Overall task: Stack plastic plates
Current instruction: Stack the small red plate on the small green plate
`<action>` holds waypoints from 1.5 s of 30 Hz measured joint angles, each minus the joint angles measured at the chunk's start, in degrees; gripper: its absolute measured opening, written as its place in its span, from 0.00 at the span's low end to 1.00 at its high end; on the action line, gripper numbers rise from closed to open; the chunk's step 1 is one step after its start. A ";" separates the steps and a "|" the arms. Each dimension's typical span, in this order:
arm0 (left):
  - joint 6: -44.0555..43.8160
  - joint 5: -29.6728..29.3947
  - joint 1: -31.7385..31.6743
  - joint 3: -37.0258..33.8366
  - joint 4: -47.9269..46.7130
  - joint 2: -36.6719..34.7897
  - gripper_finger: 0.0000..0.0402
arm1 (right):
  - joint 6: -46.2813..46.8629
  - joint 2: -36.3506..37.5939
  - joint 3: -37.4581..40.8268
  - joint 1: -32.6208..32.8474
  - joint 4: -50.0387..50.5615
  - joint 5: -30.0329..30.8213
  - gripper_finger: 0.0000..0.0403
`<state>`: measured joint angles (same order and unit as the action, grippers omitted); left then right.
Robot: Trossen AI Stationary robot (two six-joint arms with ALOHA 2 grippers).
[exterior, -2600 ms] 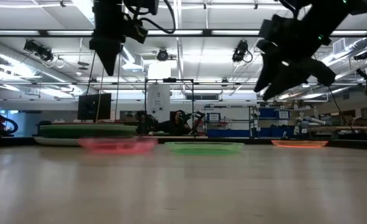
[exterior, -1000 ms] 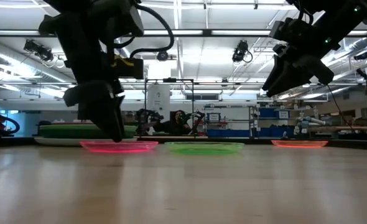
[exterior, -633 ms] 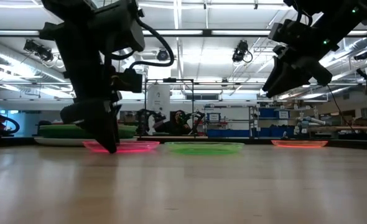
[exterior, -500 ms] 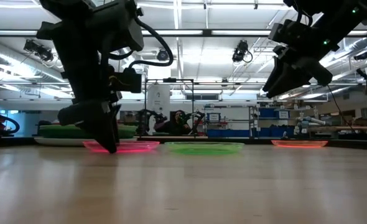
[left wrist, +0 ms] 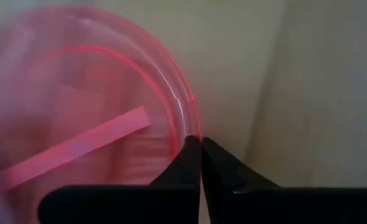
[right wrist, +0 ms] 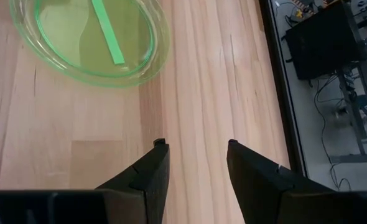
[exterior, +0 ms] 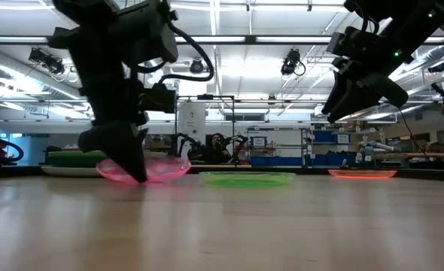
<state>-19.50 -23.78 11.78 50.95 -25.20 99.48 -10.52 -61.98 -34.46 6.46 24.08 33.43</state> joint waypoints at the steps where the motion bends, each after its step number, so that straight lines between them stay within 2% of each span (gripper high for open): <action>1: 0.32 -0.18 -0.02 1.15 -0.92 0.05 0.02 | -0.03 0.00 0.00 0.00 0.00 0.02 0.42; 7: 5.76 -1.15 0.01 12.55 -8.19 -0.21 0.01 | -0.16 0.17 0.00 0.00 0.04 0.89 0.42; 13: 13.60 -2.20 -0.84 20.43 -6.26 -0.28 0.01 | -0.14 0.22 0.00 0.00 0.01 1.44 0.42; 18: 18.25 -2.19 -2.03 20.53 0.33 1.63 0.00 | -0.14 0.22 0.00 0.00 0.05 1.46 0.42; 28: 23.21 -0.71 -1.51 20.51 7.64 11.98 0.00 | 0.20 0.26 0.00 0.04 1.74 1.43 0.42; 37: 23.23 3.86 -1.28 20.53 8.82 11.66 0.08 | 0.69 0.26 0.00 1.85 1.30 0.24 0.42; 40: 22.93 6.38 -1.00 20.53 8.75 11.66 0.12 | 2.61 0.26 -0.02 3.29 1.36 1.07 0.42; 45: 21.66 6.67 0.59 20.53 8.80 11.52 0.19 | 8.08 0.26 -2.75 6.86 4.07 1.57 0.41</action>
<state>2.16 -17.12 12.37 71.48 -16.40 111.00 -2.43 -61.71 -37.20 13.32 28.15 35.00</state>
